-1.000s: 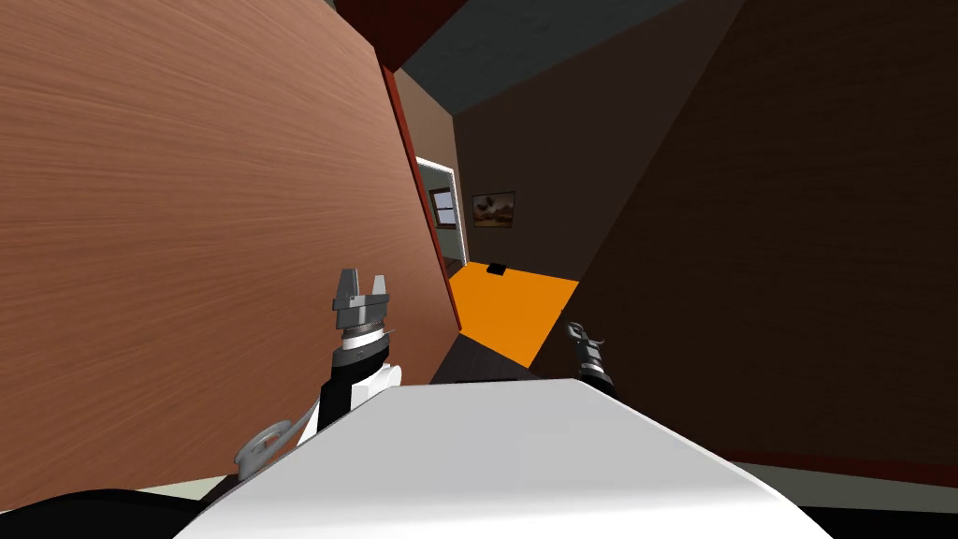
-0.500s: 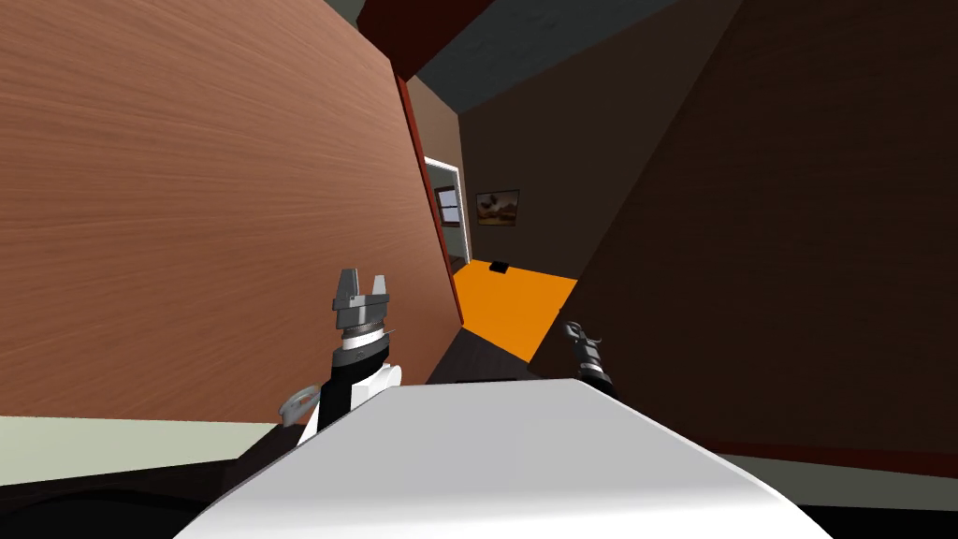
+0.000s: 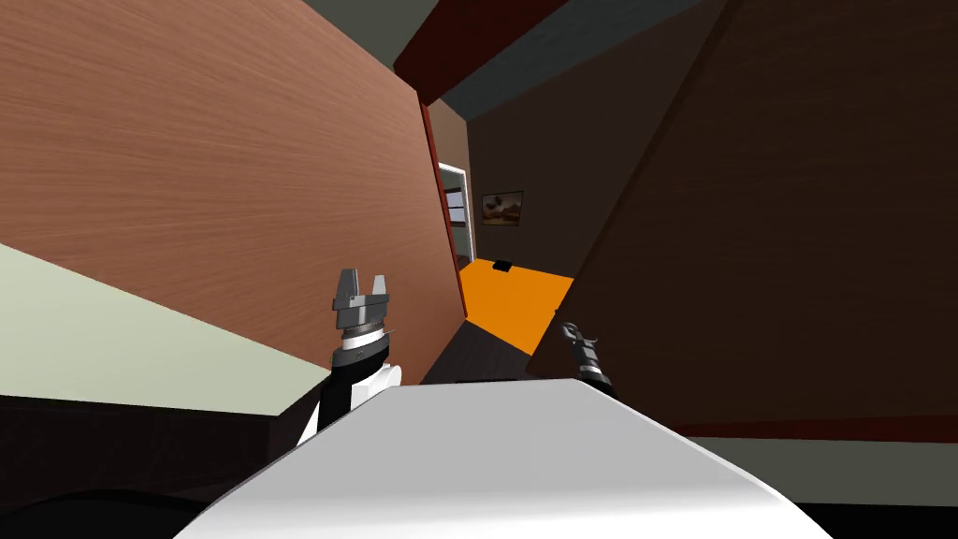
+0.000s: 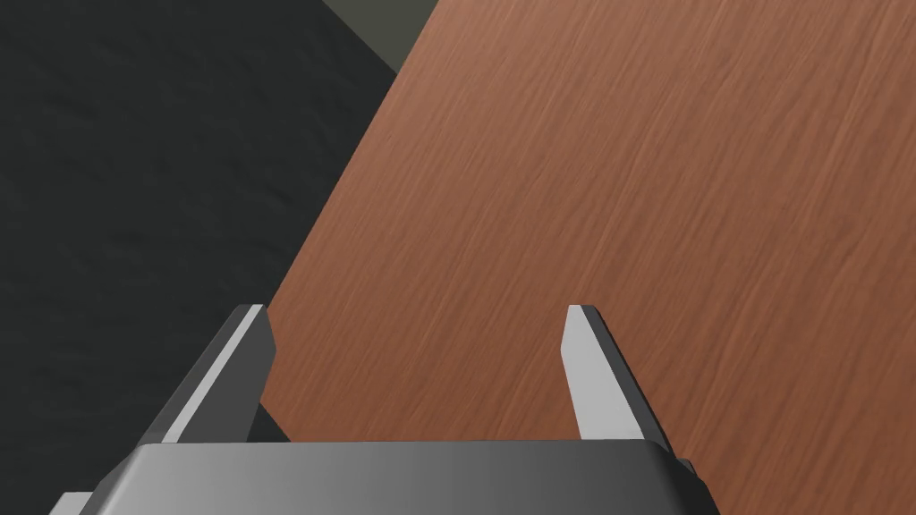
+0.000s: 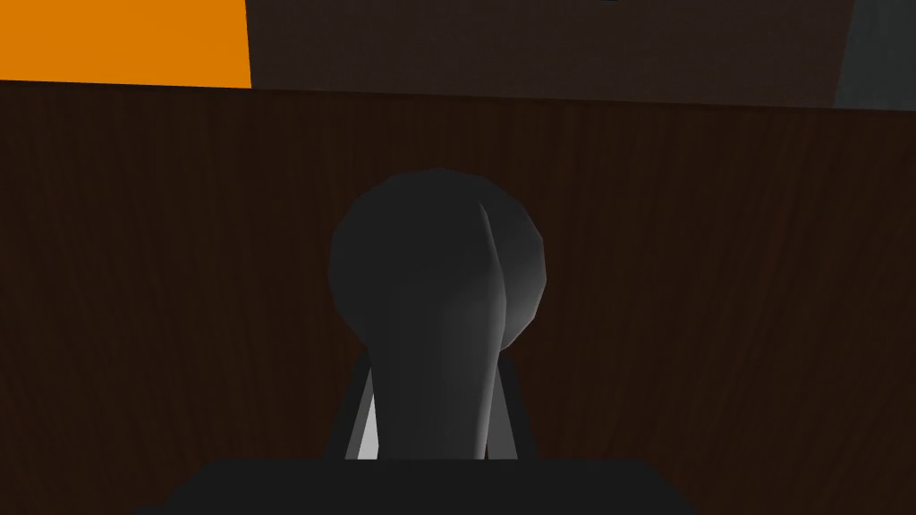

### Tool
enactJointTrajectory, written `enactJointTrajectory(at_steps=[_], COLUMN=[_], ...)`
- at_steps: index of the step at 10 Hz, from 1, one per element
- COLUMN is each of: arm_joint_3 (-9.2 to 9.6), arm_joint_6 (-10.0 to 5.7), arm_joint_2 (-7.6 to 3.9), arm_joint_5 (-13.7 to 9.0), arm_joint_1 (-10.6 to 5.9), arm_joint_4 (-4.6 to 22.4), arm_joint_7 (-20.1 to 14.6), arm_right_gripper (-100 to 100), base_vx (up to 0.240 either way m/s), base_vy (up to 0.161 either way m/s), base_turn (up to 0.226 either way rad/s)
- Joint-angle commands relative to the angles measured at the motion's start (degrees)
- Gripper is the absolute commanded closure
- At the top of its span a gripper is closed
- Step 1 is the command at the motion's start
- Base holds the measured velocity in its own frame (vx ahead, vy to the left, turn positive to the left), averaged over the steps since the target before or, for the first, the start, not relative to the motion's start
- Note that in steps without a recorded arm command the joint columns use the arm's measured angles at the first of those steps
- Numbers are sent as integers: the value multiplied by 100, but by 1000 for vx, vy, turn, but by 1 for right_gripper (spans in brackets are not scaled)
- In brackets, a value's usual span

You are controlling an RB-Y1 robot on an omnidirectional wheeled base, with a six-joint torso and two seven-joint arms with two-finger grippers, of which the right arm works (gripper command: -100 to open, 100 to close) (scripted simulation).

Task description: Pull the door open

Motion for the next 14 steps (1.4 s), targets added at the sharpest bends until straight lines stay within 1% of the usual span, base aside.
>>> enactJointTrajectory(at_steps=[1, 2, 3, 5, 8, 10, 11, 12, 13, 14], arm_joint_3=[86, 56, 158, 259, 480, 585, 555, 646, 683, 746], arm_joint_6=[-39, -13, -82, -174, -377, -473, -416, -557, -633, -763], arm_joint_2=[-52, -29, -76, -145, -296, -368, -335, -388, -424, -485], arm_joint_5=[48, 31, 76, 119, 214, 259, 247, 273, 282, 297], arm_joint_1=[37, 32, 115, 197, 376, 462, 432, 538, 587, 670], arm_joint_4=[-26, -23, -39, -68, -132, -162, -148, -120, -113, -102], arm_joint_7=[-86, -47, -133, -225, -429, -526, -481, -561, -600, -666], arm_right_gripper=[100, 100, 100, 100, 100, 100, 100, 100, 100, 100], base_vx=[-196, -87, -139, -219, -254, -238, -97, -170, -254, -218], base_vy=[4, 10, -11, -2, -35, -18, -8, -26, -65, -75], base_turn=[73, 14, 96, 110, 134, 102, 19, 167, 183, 199])
